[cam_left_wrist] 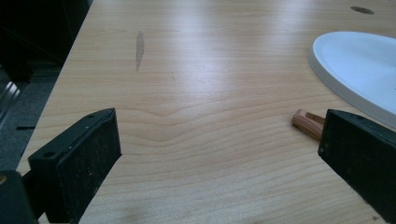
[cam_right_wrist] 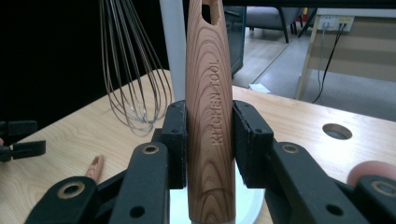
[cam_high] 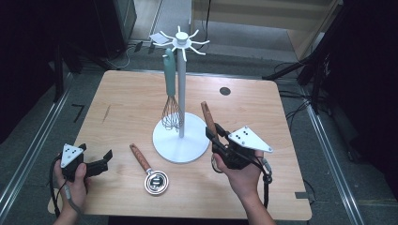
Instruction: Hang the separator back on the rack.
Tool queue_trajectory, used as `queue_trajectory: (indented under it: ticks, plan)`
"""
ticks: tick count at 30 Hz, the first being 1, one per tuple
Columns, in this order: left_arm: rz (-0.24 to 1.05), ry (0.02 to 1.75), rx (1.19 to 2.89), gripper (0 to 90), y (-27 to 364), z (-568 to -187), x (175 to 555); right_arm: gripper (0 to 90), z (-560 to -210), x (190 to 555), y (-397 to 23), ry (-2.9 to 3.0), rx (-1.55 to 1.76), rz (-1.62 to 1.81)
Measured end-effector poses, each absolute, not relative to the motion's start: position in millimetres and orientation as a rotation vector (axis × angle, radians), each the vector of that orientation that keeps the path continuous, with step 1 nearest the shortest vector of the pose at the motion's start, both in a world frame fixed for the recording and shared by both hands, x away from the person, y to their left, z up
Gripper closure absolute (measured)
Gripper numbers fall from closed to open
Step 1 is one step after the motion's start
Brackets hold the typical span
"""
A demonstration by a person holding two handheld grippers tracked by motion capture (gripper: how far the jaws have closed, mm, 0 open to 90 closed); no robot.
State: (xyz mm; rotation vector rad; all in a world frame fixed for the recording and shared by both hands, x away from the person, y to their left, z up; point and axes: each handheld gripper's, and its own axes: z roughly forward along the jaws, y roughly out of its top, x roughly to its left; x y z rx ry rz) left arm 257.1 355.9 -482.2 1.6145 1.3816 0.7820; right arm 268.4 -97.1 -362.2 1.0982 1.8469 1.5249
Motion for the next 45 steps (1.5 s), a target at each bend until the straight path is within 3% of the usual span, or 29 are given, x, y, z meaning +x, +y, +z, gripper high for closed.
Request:
queue_trajectory:
  ticks: [45]
  plan:
    - [0.783, 1.377, 1.621, 0.0, 355.7, -482.2, 257.1, 70.0, -307.5, 259.6, -69.0, 1.652, 0.92, 1.596]
